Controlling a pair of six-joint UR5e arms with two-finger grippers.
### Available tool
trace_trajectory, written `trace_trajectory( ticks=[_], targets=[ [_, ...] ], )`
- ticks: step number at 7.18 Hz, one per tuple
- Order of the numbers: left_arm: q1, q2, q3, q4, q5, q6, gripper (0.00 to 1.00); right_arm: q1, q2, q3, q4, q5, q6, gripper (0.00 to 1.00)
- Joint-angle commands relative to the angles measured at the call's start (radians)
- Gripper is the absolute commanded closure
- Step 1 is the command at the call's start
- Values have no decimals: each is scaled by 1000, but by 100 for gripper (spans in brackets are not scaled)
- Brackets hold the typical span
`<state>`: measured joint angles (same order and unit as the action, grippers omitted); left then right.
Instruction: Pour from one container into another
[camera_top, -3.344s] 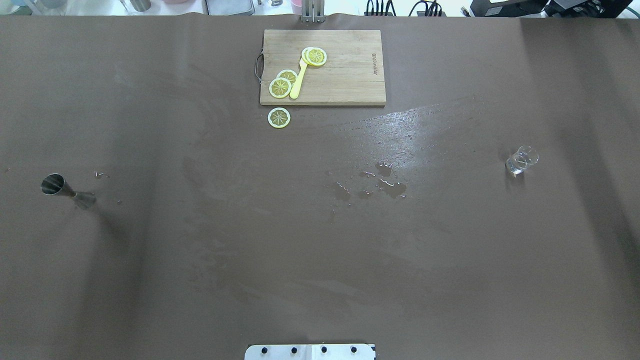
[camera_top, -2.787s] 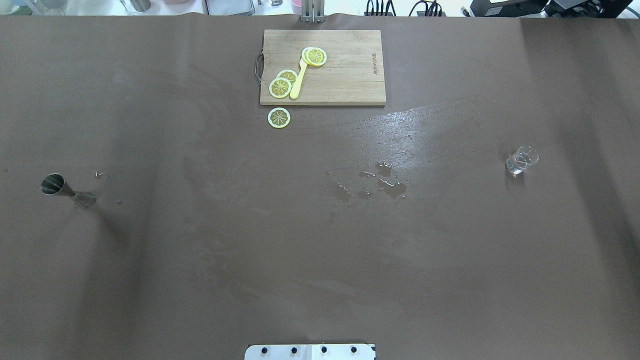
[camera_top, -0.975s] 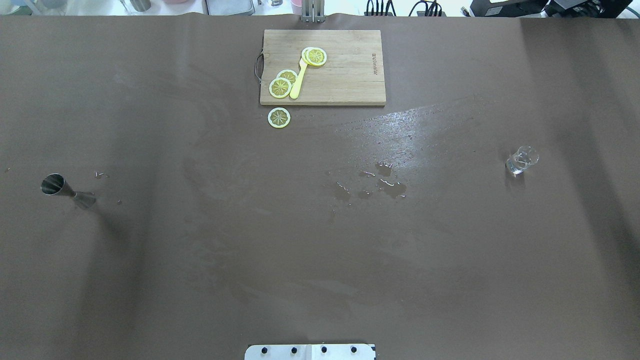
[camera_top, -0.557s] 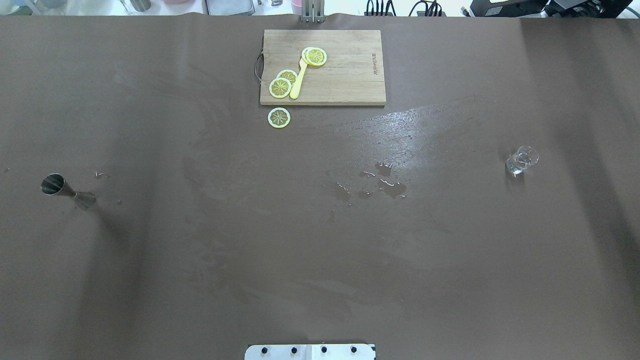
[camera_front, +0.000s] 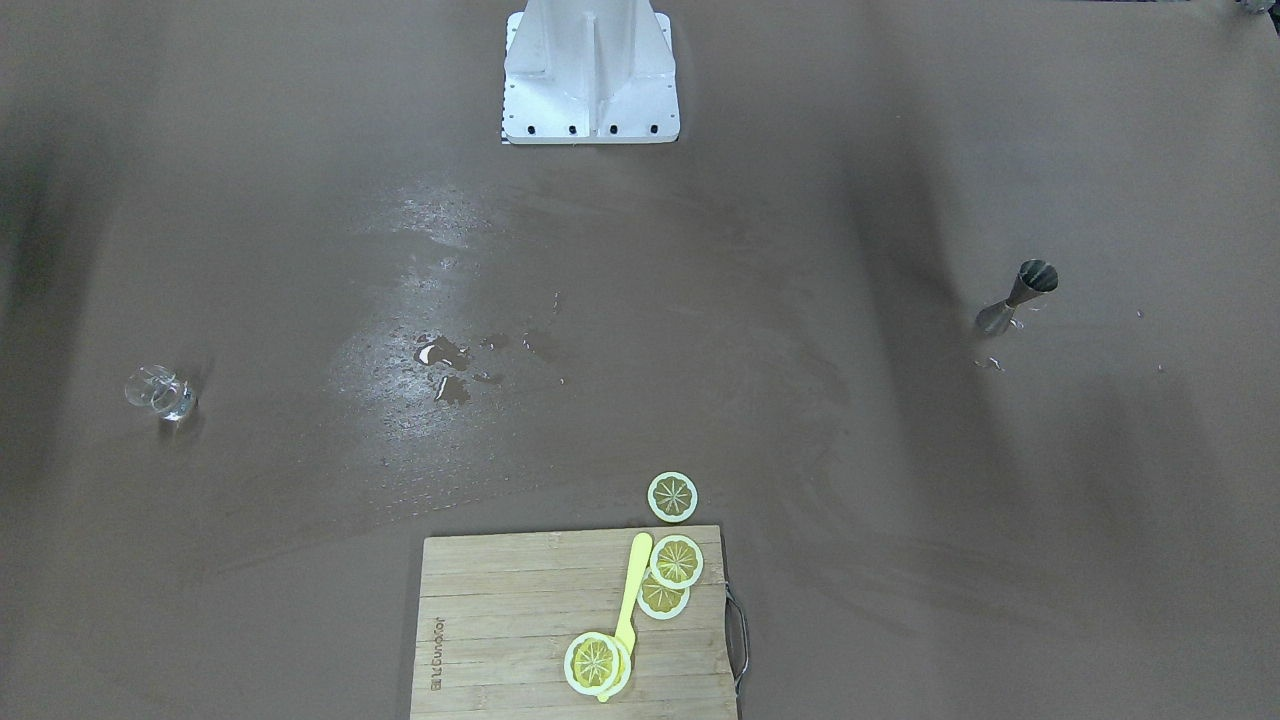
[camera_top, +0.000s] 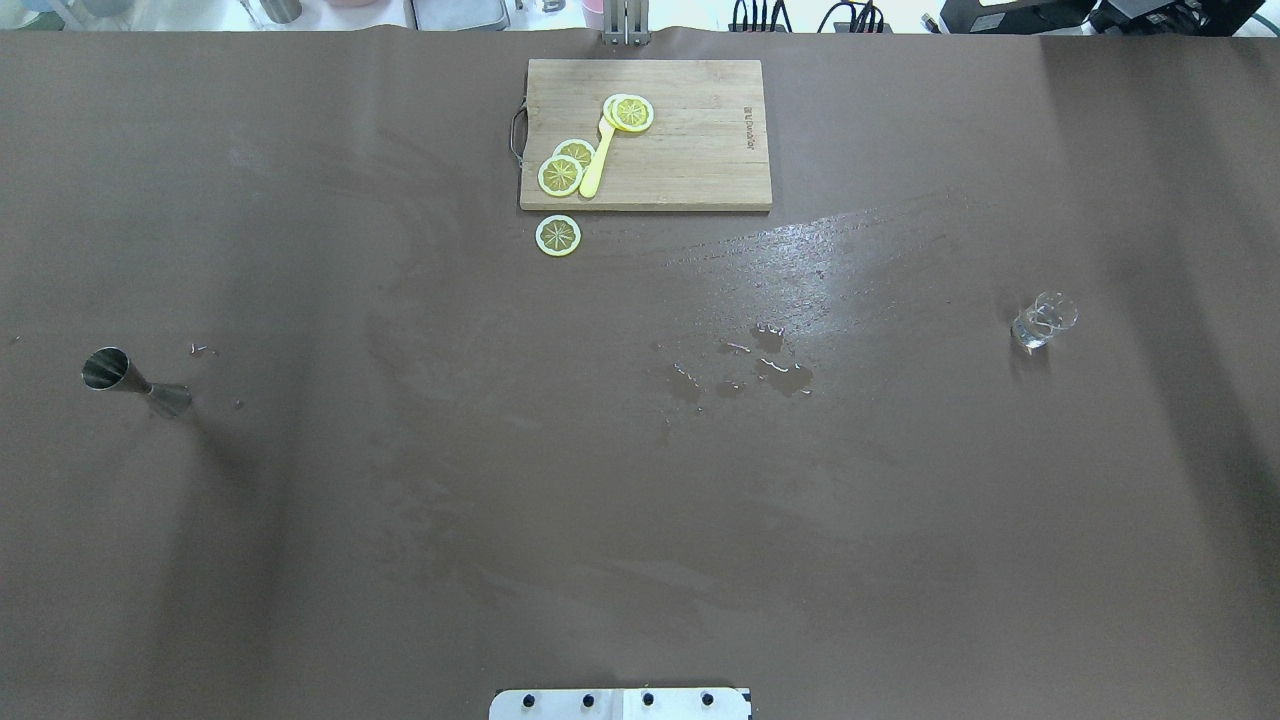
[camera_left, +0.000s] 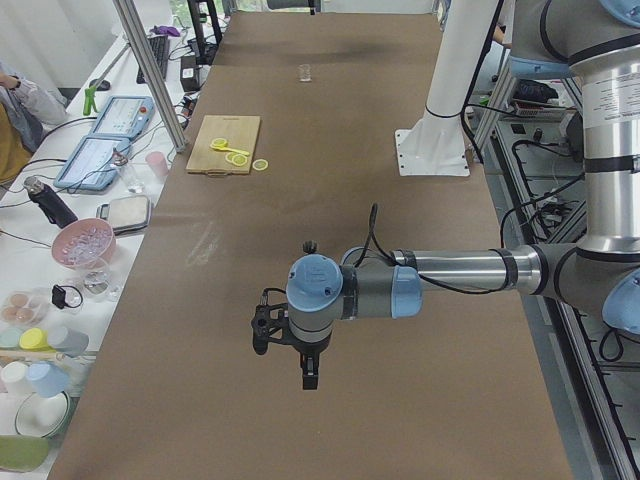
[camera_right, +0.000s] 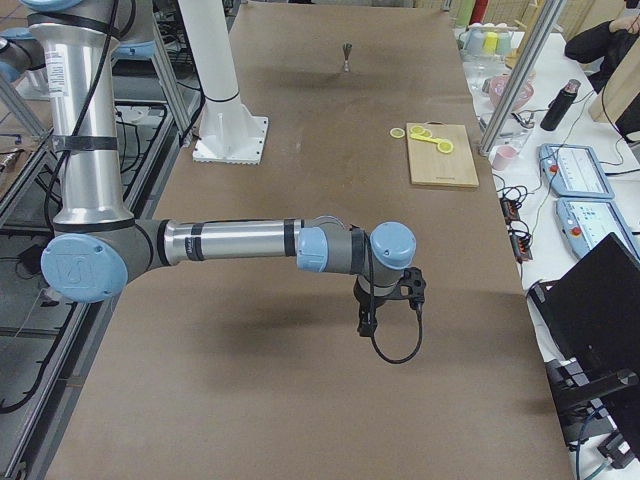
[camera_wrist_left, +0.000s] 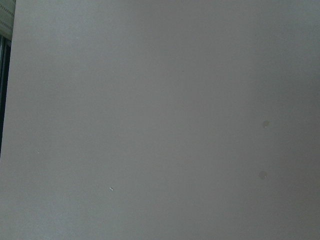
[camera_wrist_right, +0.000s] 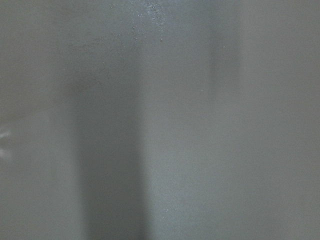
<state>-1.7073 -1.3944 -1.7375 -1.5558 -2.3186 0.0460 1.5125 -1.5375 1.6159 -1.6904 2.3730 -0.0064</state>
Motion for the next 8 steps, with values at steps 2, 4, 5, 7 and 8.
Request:
trace_trajectory(
  ticks=[2, 4, 5, 7, 8],
  targets=[
    [0, 0, -1, 0, 1, 0, 1, 0, 0, -2, 0, 0, -1, 0],
    [0, 0, -1, 0, 2, 0, 1, 0, 0, 4, 0, 2, -4, 0],
    [0, 0, -1, 2, 2, 0, 1, 0, 0, 4, 0, 3, -6, 0],
    [0, 0, -1, 3, 4, 0, 1, 0, 7, 10, 36, 2, -4, 0],
    [0, 0, -1, 3, 4, 0, 1, 0, 7, 6, 79, 2, -4, 0]
  ],
)
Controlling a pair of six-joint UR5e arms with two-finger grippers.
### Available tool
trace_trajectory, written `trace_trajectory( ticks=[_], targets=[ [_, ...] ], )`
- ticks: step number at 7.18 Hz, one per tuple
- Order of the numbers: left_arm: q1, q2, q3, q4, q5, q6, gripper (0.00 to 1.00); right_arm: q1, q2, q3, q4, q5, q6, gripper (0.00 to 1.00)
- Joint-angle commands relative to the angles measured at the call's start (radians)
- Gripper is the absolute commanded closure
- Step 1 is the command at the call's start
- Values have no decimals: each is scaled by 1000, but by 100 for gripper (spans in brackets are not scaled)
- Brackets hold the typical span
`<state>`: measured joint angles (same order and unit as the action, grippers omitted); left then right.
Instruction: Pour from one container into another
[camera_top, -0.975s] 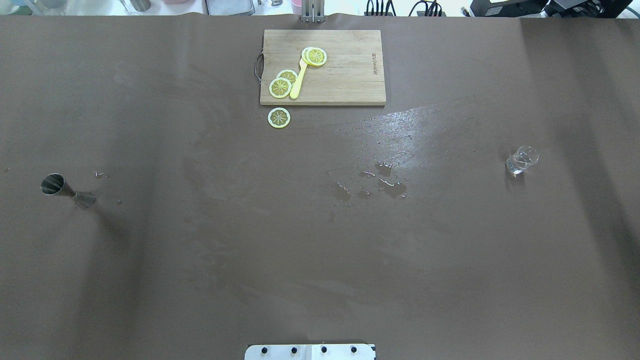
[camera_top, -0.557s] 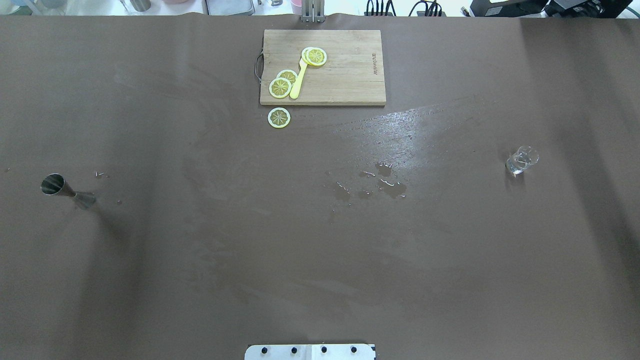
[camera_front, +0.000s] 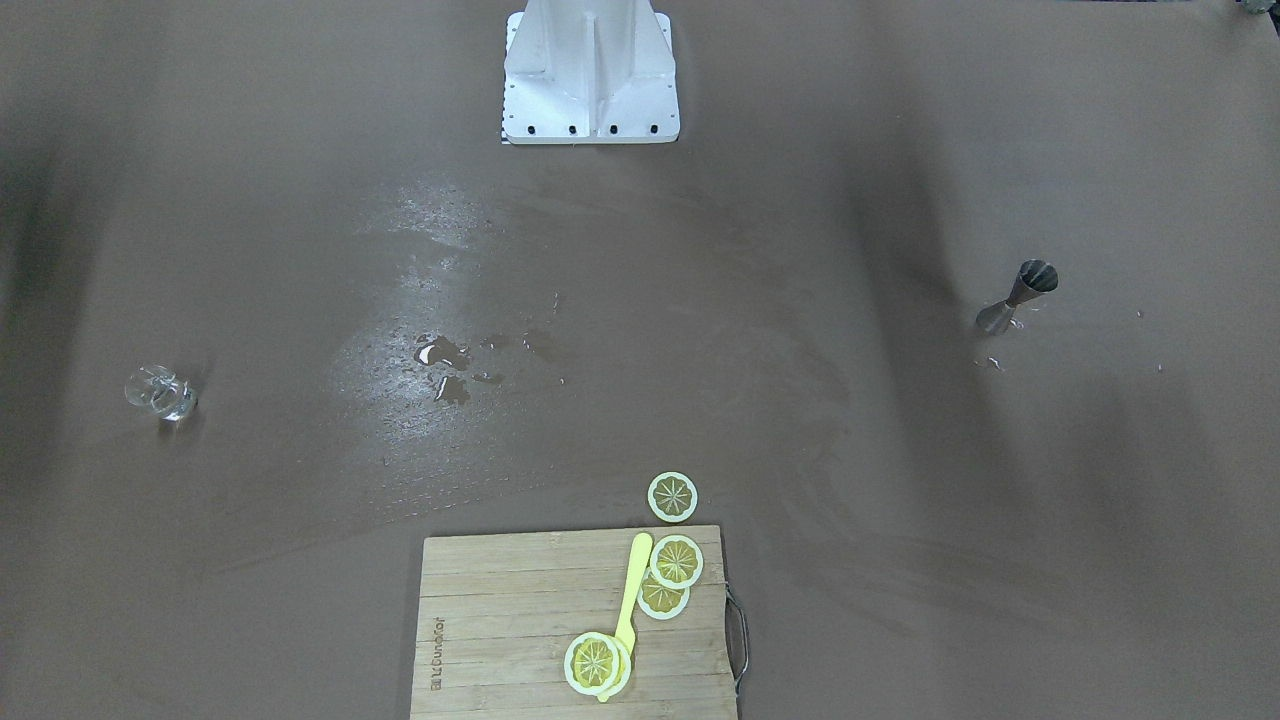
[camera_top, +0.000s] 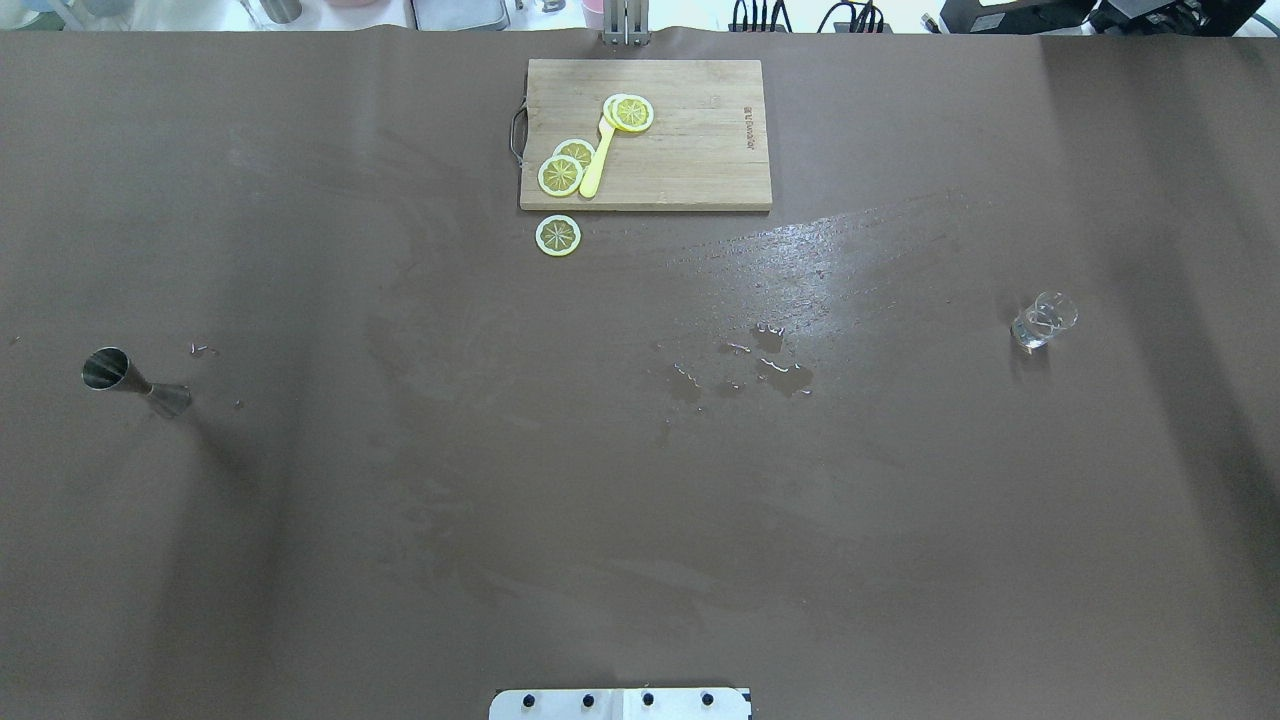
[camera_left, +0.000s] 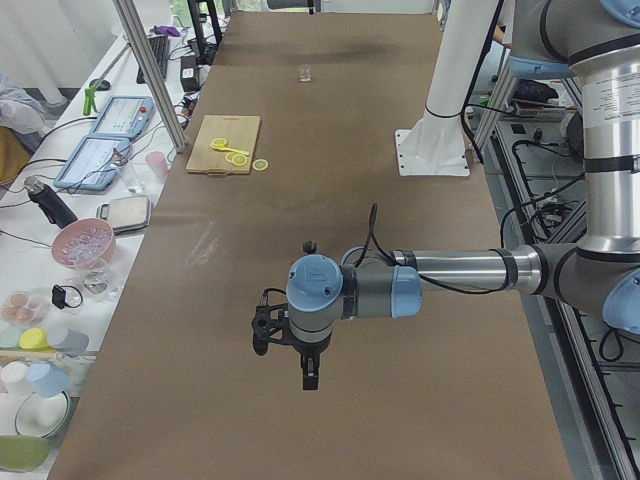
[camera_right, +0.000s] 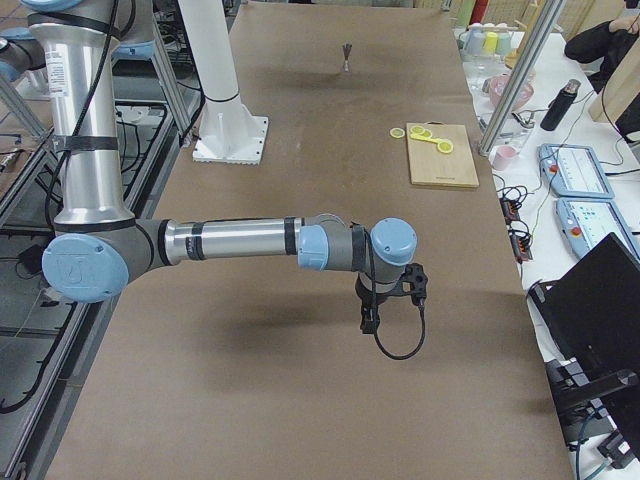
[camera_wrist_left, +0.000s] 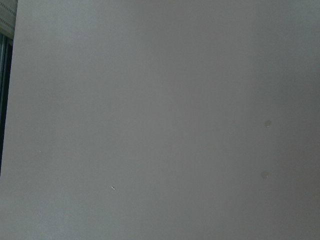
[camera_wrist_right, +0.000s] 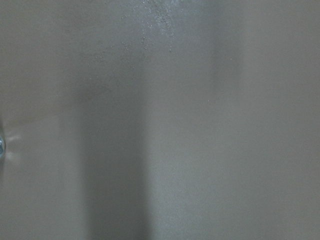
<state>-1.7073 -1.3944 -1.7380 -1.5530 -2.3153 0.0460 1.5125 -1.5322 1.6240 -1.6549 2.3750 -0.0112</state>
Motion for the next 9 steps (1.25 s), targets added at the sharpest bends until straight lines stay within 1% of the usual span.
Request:
trace_trajectory(
  ticks=[1, 2, 3, 4, 5, 6, 7, 8, 9],
  targets=[
    [0, 0, 0, 1, 1, 0, 1, 0, 1, -9, 87, 0, -1, 0],
    [0, 0, 0, 1, 1, 0, 1, 0, 3, -3, 148, -2, 7, 0],
    [0, 0, 0, 1, 1, 0, 1, 0, 6, 13, 165, 1, 8, 0],
    [0, 0, 0, 1, 1, 0, 1, -8, 9, 7, 216, 1, 8, 0],
    [0, 0, 0, 1, 1, 0, 1, -14, 9, -13, 316, 24, 8, 0],
    [2, 0, 0, 1, 1, 0, 1, -76, 12, -65, 424, 115, 8, 0],
    [0, 0, 2, 1, 2, 0, 1, -95, 21, -111, 537, 142, 2, 0],
    [0, 0, 2, 1, 2, 0, 1, -125, 43, -203, 702, 170, -4, 0],
    [2, 0, 2, 1, 2, 0, 1, -133, 90, -320, 885, 174, -9, 0]
  ],
)
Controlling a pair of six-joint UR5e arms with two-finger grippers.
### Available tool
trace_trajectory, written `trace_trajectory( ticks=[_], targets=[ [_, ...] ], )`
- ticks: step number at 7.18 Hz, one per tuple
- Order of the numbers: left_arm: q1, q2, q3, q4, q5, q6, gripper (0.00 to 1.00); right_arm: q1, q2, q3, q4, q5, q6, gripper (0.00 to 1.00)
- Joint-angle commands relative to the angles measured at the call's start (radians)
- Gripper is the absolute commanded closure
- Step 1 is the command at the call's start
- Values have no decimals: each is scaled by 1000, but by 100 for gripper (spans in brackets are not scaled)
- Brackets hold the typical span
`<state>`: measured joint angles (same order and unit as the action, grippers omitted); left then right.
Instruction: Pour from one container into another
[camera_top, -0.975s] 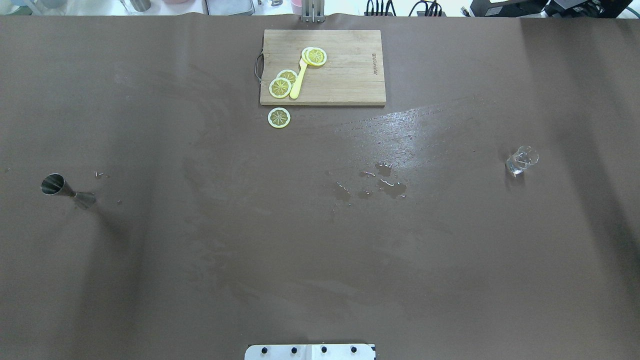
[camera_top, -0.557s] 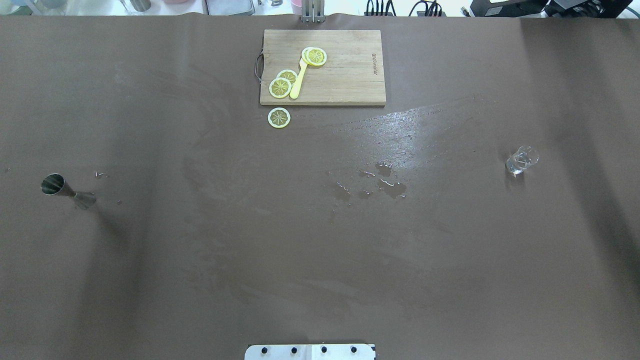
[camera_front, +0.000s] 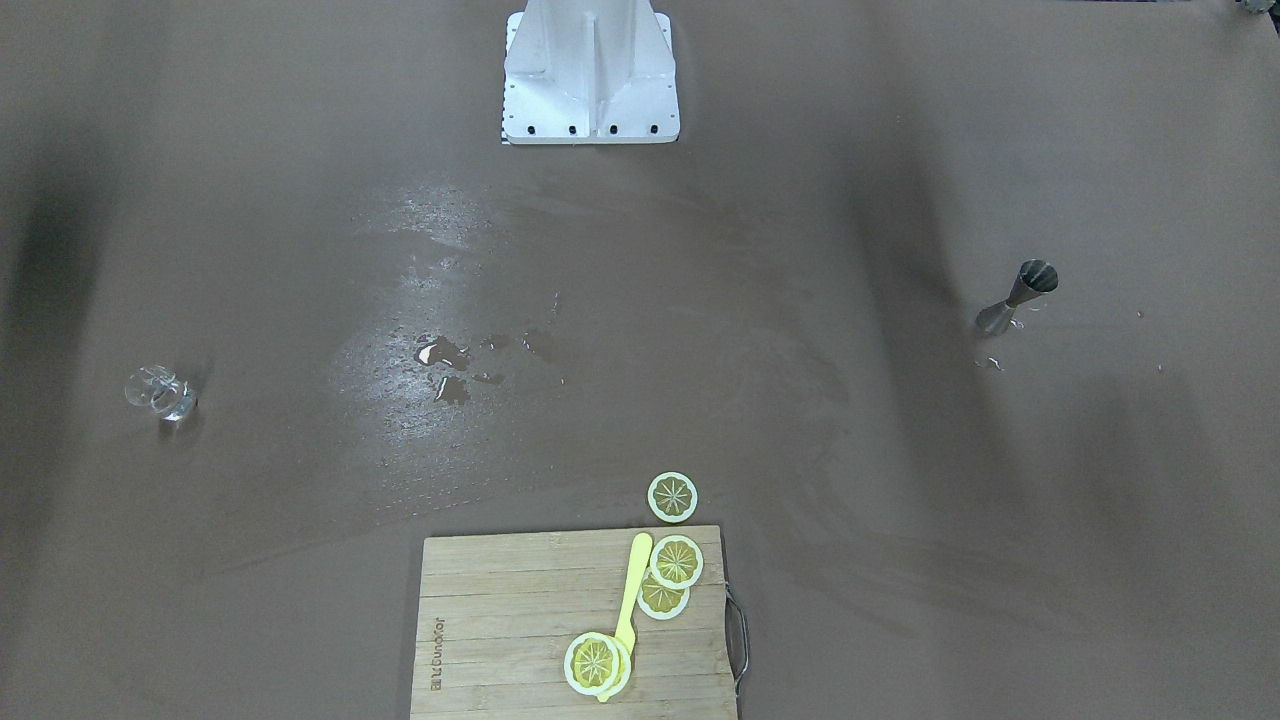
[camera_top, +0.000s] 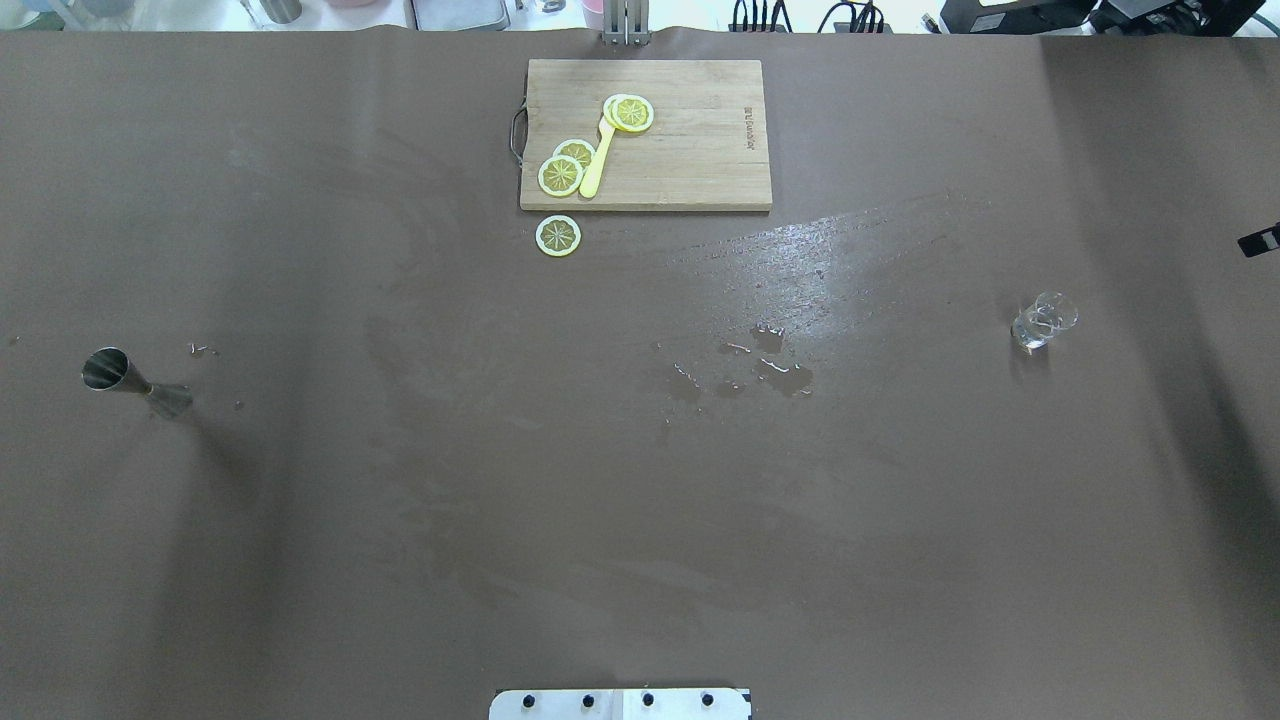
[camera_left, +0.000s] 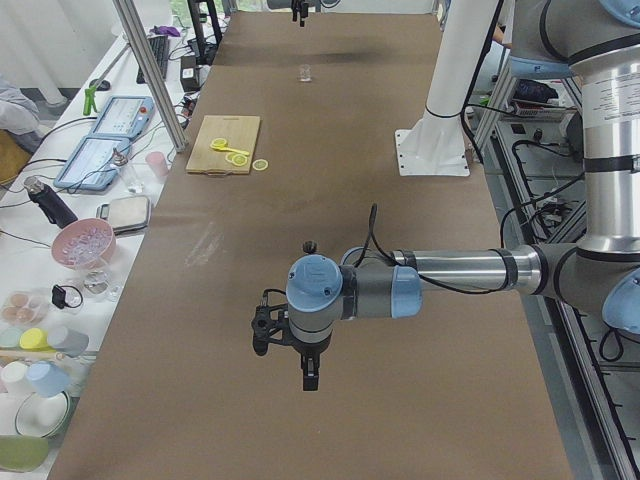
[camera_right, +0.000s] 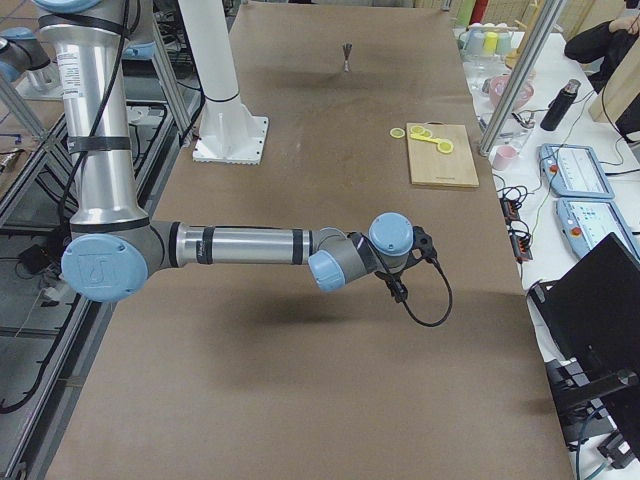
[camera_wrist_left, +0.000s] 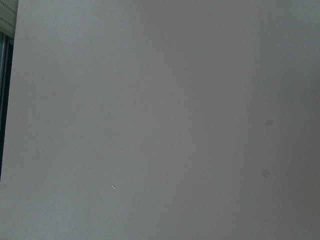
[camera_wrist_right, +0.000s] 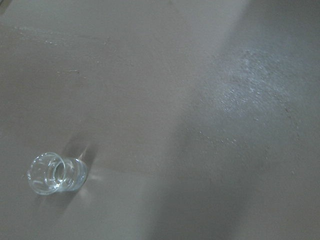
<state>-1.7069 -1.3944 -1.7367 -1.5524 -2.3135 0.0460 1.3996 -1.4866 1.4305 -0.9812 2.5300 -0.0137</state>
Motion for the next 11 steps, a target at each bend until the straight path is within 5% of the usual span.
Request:
trace_trajectory(
  ticks=[1, 6, 11],
  targets=[
    [1, 0, 0, 0, 0, 0, 1, -42, 54, -201, 386, 19, -9, 0],
    [1, 0, -1, -1, -1, 0, 1, -163, 51, -245, 701, 69, -22, 0],
    [12, 2, -26, 0, 37, -3, 1, -220, 43, -257, 728, 33, -331, 0]
  ],
)
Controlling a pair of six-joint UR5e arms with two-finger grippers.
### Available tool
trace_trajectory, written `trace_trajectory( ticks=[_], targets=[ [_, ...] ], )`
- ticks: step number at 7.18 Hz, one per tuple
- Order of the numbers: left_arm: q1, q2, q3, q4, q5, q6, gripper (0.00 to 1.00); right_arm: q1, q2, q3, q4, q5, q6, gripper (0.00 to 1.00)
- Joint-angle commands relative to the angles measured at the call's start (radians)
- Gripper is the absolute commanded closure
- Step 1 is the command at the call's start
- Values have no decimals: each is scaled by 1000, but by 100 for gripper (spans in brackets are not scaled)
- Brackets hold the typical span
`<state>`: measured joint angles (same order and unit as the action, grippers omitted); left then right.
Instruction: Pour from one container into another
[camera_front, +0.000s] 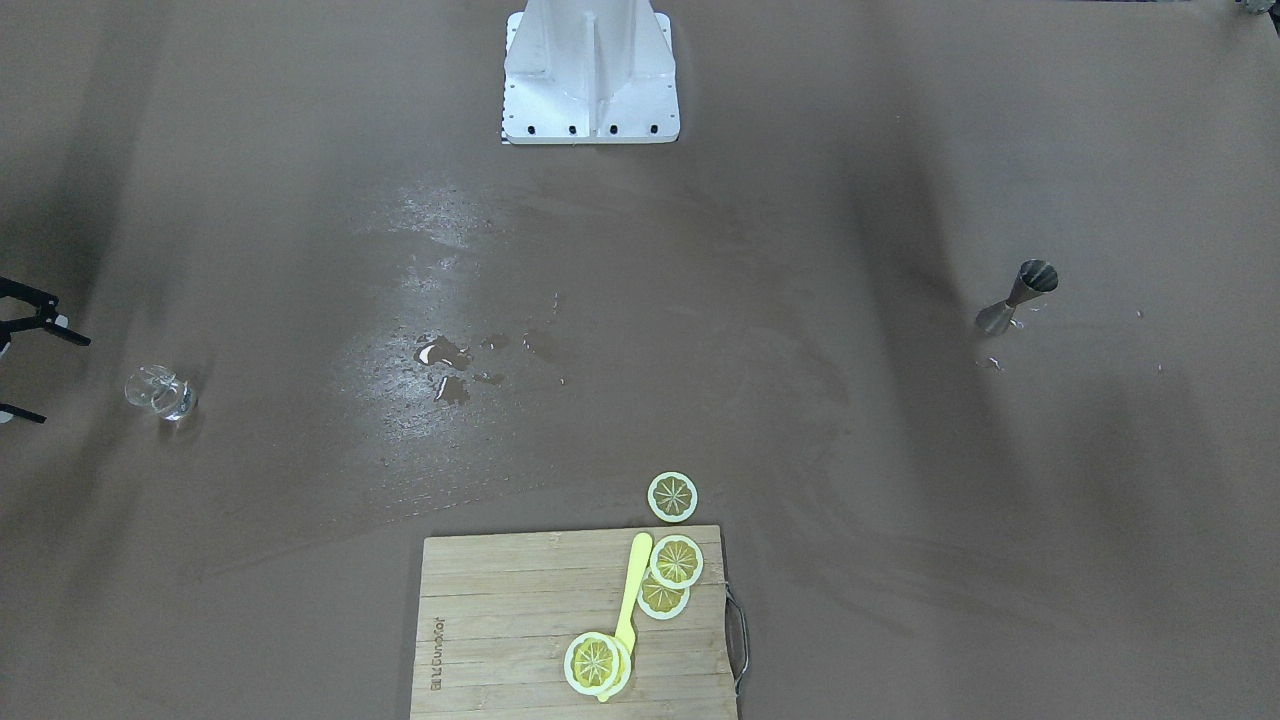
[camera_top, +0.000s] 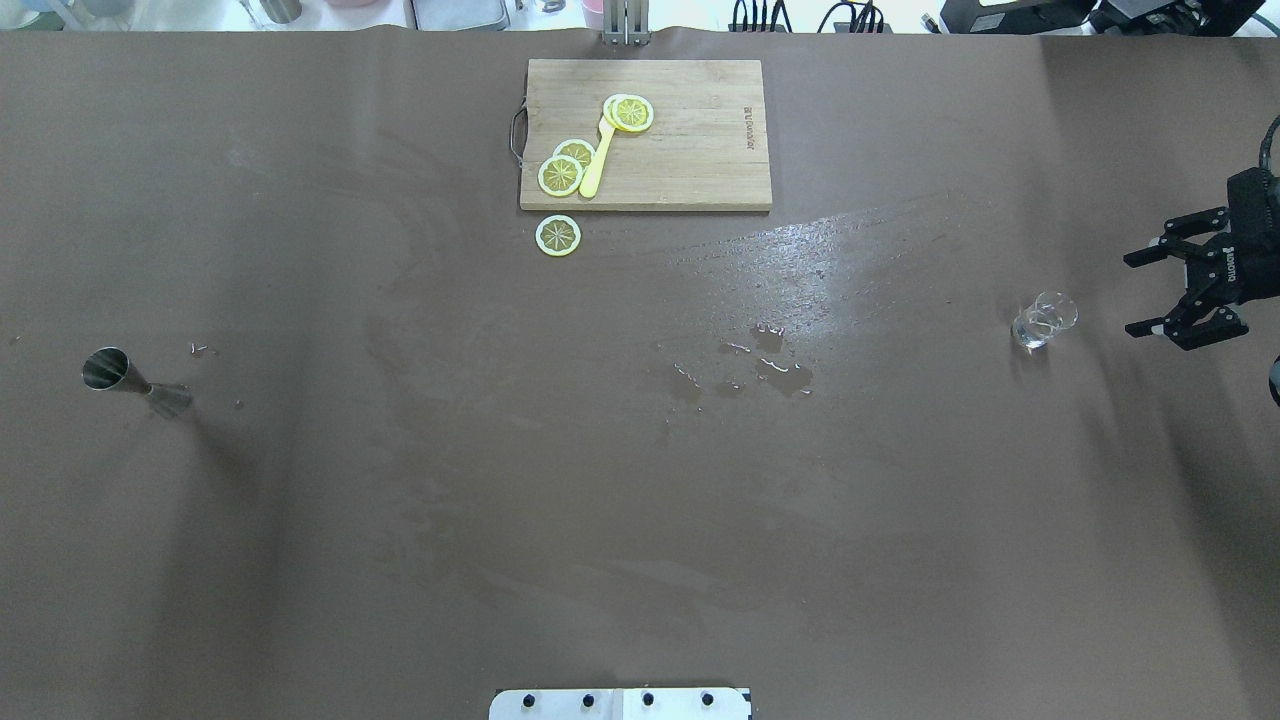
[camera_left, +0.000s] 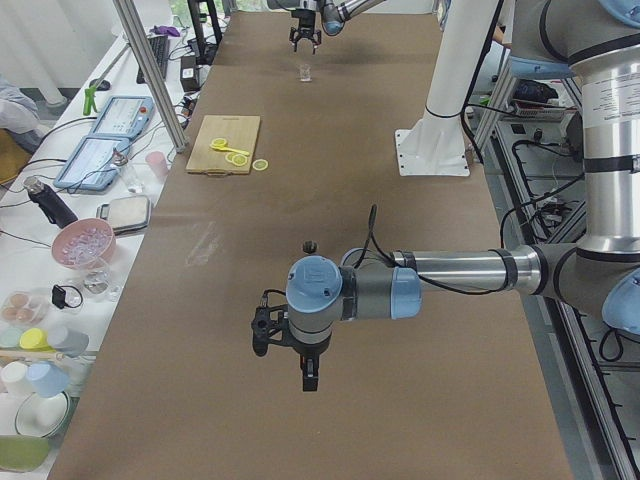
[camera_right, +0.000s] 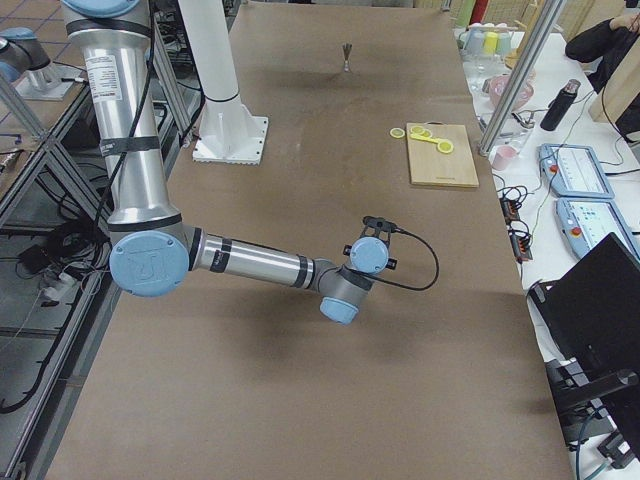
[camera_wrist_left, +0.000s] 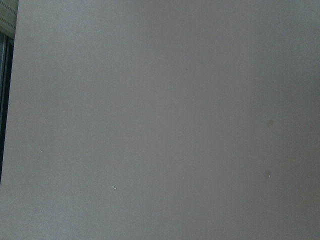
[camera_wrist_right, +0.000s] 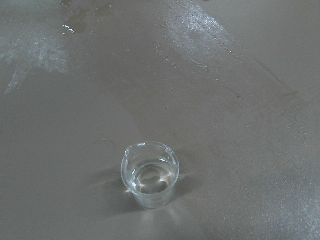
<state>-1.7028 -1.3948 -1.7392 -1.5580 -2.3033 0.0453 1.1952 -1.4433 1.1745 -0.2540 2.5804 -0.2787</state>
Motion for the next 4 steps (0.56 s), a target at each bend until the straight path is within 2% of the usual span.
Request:
trace_trajectory(
  ticks=[1, 2, 4],
  targets=[
    [-1, -1, -37, 12, 24, -11, 1, -29, 0, -10, 1, -22, -129, 0],
    [-3, 3, -51, 15, 21, -10, 1, -35, 1, -18, 2, -22, -135, 0],
    [-8, 13, -31, 6, -78, -8, 1, -63, 4, -32, 24, -38, -137, 0]
  ],
)
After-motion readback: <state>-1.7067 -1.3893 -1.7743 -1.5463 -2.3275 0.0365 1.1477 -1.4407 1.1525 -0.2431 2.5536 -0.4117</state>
